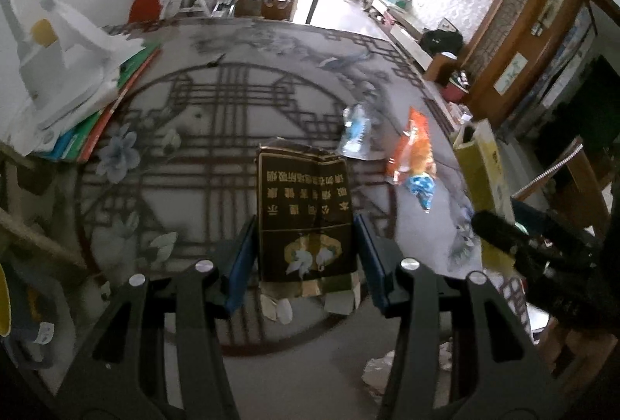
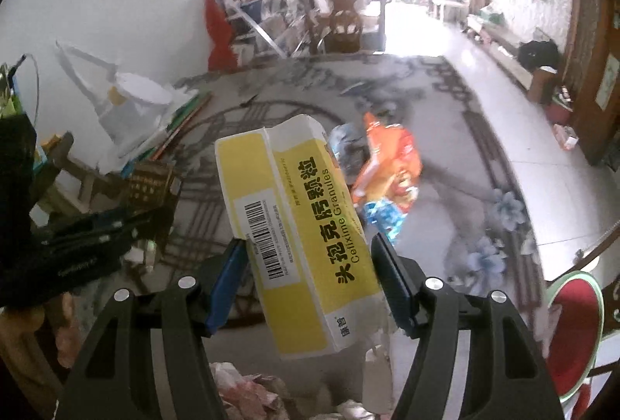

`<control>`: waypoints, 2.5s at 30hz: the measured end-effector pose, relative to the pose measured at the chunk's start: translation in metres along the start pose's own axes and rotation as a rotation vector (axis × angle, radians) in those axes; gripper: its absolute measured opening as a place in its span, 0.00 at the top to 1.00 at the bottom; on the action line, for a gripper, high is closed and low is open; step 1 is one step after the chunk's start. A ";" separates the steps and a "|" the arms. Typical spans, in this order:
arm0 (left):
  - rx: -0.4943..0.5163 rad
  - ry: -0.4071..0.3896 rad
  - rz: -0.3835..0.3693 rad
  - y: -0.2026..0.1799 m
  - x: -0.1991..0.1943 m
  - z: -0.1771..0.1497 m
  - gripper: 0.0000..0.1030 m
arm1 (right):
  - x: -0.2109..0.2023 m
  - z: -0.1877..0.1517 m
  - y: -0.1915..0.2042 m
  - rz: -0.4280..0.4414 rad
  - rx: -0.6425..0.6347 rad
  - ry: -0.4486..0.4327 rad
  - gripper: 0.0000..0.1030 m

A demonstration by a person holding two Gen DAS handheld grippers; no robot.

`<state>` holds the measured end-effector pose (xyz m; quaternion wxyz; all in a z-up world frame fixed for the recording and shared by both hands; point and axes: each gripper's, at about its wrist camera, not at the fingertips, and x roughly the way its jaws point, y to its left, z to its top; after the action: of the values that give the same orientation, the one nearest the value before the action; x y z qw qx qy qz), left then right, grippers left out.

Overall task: Collect trash
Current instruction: 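Carry the dark box and yellow medicine box over the red bin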

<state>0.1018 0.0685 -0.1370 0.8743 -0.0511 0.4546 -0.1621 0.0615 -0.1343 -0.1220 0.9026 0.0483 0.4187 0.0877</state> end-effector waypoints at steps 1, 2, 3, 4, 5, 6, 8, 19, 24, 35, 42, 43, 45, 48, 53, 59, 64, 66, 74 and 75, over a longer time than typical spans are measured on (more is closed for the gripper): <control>0.007 0.000 -0.006 -0.004 -0.001 -0.001 0.53 | -0.005 0.001 -0.004 0.001 0.025 -0.022 0.39; 0.011 -0.001 -0.009 -0.007 -0.002 -0.001 0.53 | -0.010 0.000 -0.007 0.000 0.041 -0.042 0.39; 0.016 -0.003 -0.011 -0.009 -0.003 -0.002 0.53 | -0.013 0.000 -0.010 -0.003 0.048 -0.055 0.39; 0.019 -0.006 -0.012 -0.013 -0.004 -0.003 0.53 | -0.016 0.000 -0.013 -0.009 0.052 -0.067 0.39; 0.022 -0.009 -0.014 -0.015 -0.005 -0.004 0.53 | -0.019 -0.001 -0.014 -0.013 0.055 -0.074 0.39; 0.023 -0.011 -0.015 -0.016 -0.007 -0.004 0.53 | -0.022 -0.002 -0.017 -0.015 0.061 -0.082 0.39; 0.024 -0.015 -0.018 -0.020 -0.009 -0.005 0.53 | -0.025 -0.005 -0.021 -0.018 0.069 -0.084 0.39; 0.034 -0.002 -0.007 -0.034 -0.010 -0.013 0.53 | -0.029 -0.019 -0.039 -0.014 0.104 -0.072 0.39; 0.049 0.004 0.000 -0.047 -0.009 -0.018 0.53 | -0.033 -0.025 -0.049 -0.009 0.120 -0.071 0.39; 0.075 0.006 -0.005 -0.092 -0.006 -0.023 0.53 | -0.054 -0.039 -0.090 -0.011 0.150 -0.082 0.39; 0.073 0.008 -0.002 -0.131 0.000 -0.030 0.53 | -0.069 -0.046 -0.126 -0.010 0.155 -0.081 0.39; 0.070 0.010 -0.001 -0.136 0.001 -0.031 0.53 | -0.071 -0.047 -0.133 -0.007 0.153 -0.079 0.39; 0.065 0.011 0.002 -0.144 0.003 -0.032 0.53 | -0.073 -0.048 -0.142 -0.004 0.151 -0.076 0.39; 0.059 0.011 0.007 -0.160 0.006 -0.035 0.53 | -0.079 -0.049 -0.159 0.000 0.149 -0.076 0.39; 0.063 0.003 0.013 -0.187 0.007 -0.036 0.53 | -0.087 -0.052 -0.187 -0.003 0.159 -0.077 0.39; 0.083 0.001 0.004 -0.213 0.013 -0.034 0.53 | -0.102 -0.060 -0.217 -0.029 0.182 -0.083 0.39; 0.127 0.013 -0.017 -0.241 0.022 -0.032 0.53 | -0.110 -0.070 -0.244 -0.057 0.235 -0.079 0.39; 0.146 0.016 -0.025 -0.253 0.025 -0.030 0.53 | -0.115 -0.075 -0.256 -0.071 0.258 -0.082 0.39; 0.222 0.017 -0.074 -0.299 0.035 -0.024 0.53 | -0.137 -0.088 -0.297 -0.129 0.327 -0.103 0.39; 0.230 0.017 -0.080 -0.304 0.036 -0.023 0.52 | -0.140 -0.090 -0.303 -0.138 0.336 -0.108 0.39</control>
<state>0.0297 -0.2284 -0.1063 0.8634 0.0326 0.4379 -0.2485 -0.0604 -0.4574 -0.1237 0.9069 0.1741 0.3807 -0.0485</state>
